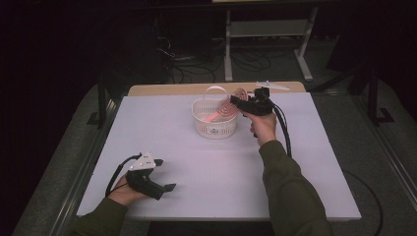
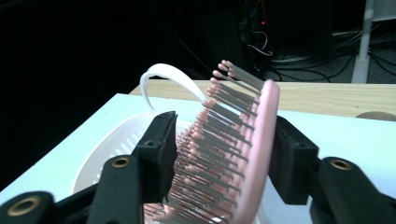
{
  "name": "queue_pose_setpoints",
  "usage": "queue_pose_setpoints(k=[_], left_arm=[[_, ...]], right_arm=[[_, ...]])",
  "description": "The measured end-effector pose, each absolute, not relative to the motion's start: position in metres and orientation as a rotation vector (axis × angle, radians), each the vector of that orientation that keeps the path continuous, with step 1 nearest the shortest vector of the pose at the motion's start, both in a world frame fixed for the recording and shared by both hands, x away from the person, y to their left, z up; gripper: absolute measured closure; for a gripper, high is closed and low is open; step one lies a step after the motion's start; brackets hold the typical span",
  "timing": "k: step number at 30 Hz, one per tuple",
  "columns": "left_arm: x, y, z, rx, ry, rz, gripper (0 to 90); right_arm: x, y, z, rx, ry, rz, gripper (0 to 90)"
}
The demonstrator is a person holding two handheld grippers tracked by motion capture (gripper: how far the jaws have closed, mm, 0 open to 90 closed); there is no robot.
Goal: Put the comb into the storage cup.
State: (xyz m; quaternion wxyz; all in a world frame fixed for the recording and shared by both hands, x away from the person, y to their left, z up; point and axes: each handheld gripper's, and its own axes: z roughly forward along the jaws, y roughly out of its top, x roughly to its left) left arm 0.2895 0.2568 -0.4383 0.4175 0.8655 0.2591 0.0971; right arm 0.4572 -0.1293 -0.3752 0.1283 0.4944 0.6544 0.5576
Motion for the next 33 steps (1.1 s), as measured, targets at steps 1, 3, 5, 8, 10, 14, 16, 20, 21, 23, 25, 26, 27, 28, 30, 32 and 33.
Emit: queue_pose_setpoints(k=[1,3,5,8,10,14,16,20,21,23,25,26,27,28,30,32,33], left_arm=[[0.289,0.257,-0.438,2.172,0.65,0.244,0.1],[0.29,0.257,-0.439,2.176,0.65,0.244,0.1],[0.29,0.257,-0.439,2.178,0.65,0.245,0.1],[0.289,0.257,-0.439,2.177,0.649,0.242,0.1],[0.289,0.257,-0.44,2.18,0.645,0.243,0.1],[0.289,0.258,-0.44,2.181,0.641,0.242,0.1],[0.289,0.258,-0.44,2.181,0.639,0.241,0.1],[0.288,0.258,-0.439,2.181,0.638,0.24,0.1],[0.288,0.258,-0.439,2.181,0.638,0.24,0.1],[0.288,0.258,-0.44,2.181,0.637,0.24,0.1],[0.288,0.258,-0.439,2.183,0.635,0.24,0.1],[0.287,0.258,-0.439,2.182,0.636,0.239,0.1],[0.287,0.258,-0.439,2.182,0.636,0.239,0.1],[0.287,0.257,-0.439,2.182,0.634,0.239,0.1],[0.287,0.257,-0.439,2.182,0.631,0.239,0.1],[0.287,0.257,-0.44,2.183,0.63,0.238,0.1],[0.287,0.257,-0.44,2.183,0.63,0.238,0.1]], right_arm=[[0.457,-0.129,-0.375,1.438,1.903,1.622,45.2],[0.457,-0.131,-0.375,1.432,1.899,1.611,41.9],[0.456,-0.13,-0.374,1.416,1.906,1.596,39.1],[0.454,-0.128,-0.373,1.39,1.919,1.572,34.0],[0.453,-0.128,-0.372,1.38,1.925,1.555,30.6],[0.452,-0.126,-0.373,1.378,1.947,1.516,23.5],[0.452,-0.126,-0.373,1.382,1.95,1.511,20.0],[0.453,-0.127,-0.374,1.384,1.96,1.507,16.7],[0.453,-0.127,-0.374,1.384,1.96,1.507,16.7],[0.453,-0.128,-0.374,1.384,1.97,1.501,16.2],[0.452,-0.128,-0.373,1.376,1.976,1.502,16.2],[0.451,-0.128,-0.372,1.371,1.981,1.505,16.2],[0.451,-0.129,-0.372,1.361,1.986,1.509,16.1],[0.45,-0.129,-0.372,1.358,1.993,1.505,15.8],[0.448,-0.129,-0.371,1.343,2.006,1.48,15.2],[0.446,-0.129,-0.37,1.33,2.017,1.45,14.9],[0.444,-0.13,-0.37,1.32,2.027,1.442,14.6]])
